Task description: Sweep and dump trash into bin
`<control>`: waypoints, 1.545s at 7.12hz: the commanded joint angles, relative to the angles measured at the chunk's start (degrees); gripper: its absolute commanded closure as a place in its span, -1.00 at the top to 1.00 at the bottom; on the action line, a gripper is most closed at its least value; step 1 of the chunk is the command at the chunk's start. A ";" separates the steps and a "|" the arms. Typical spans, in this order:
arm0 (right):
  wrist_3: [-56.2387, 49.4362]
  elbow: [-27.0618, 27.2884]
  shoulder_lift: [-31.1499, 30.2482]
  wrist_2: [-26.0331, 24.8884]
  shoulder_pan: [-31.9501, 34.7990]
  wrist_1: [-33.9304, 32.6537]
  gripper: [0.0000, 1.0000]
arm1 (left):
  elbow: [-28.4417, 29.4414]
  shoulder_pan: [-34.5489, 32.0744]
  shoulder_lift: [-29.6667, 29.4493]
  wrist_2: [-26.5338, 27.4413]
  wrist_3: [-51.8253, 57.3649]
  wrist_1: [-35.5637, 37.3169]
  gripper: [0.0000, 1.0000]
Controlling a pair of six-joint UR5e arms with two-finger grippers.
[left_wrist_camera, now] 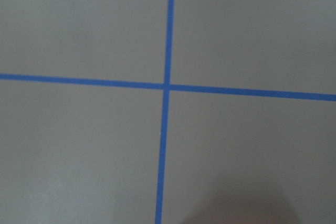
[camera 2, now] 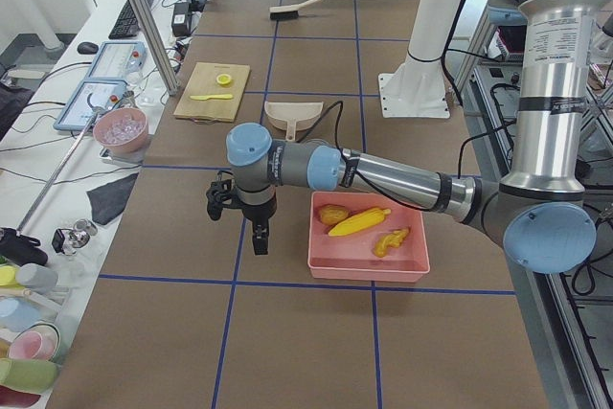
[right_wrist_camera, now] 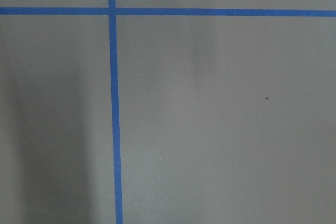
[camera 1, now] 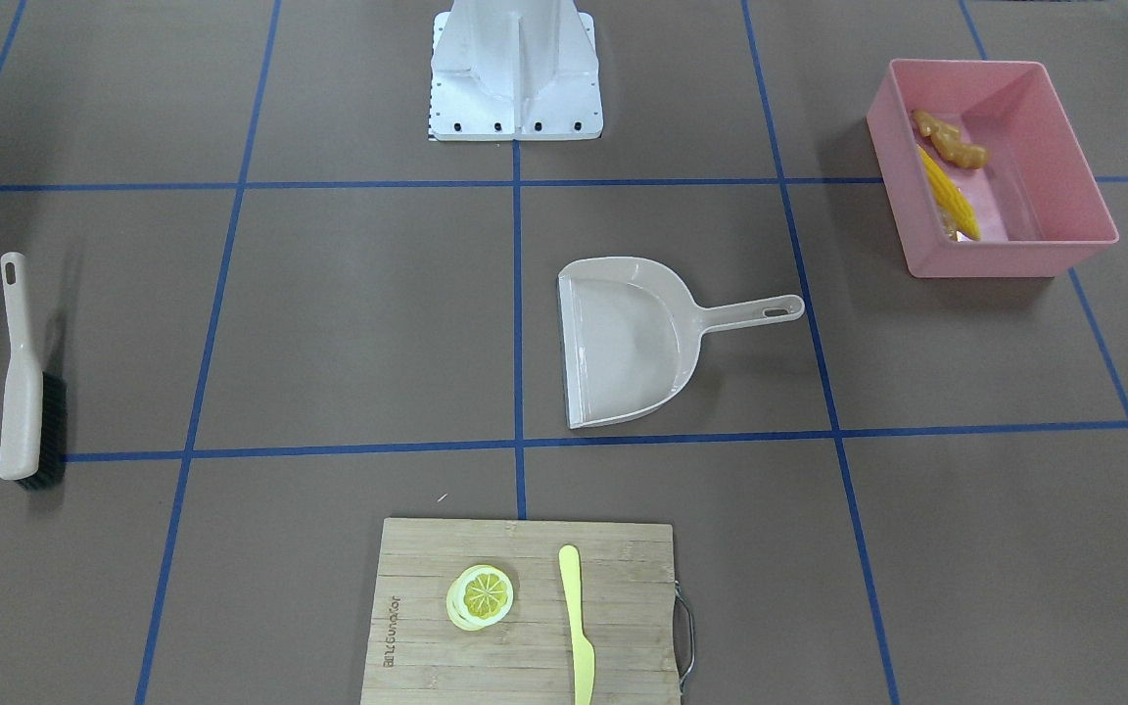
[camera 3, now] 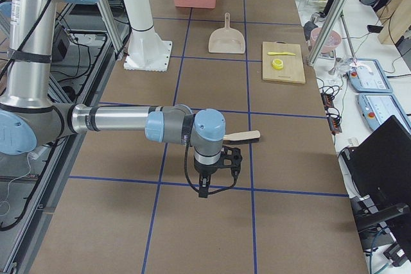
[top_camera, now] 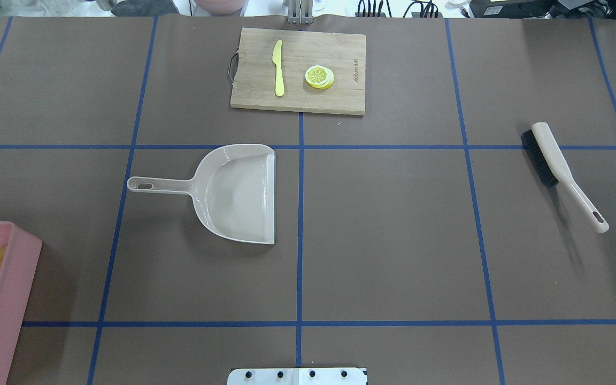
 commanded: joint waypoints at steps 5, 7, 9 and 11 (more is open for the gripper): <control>0.00 -0.55 -0.41 0.01 0.00 -0.10 1.00 | 1.67 -4.58 5.44 -3.23 2.93 -0.73 0.96; 0.00 -0.55 -0.41 -0.08 0.00 -0.01 1.00 | 2.99 -4.68 5.44 -3.60 2.93 -1.26 0.96; 0.00 0.06 -0.41 1.14 0.00 0.08 1.00 | 3.16 -4.59 5.44 -3.96 2.93 -1.35 0.96; -0.08 0.24 -0.33 2.03 0.00 0.08 1.00 | 2.91 -4.68 5.44 -4.04 2.93 -1.44 0.96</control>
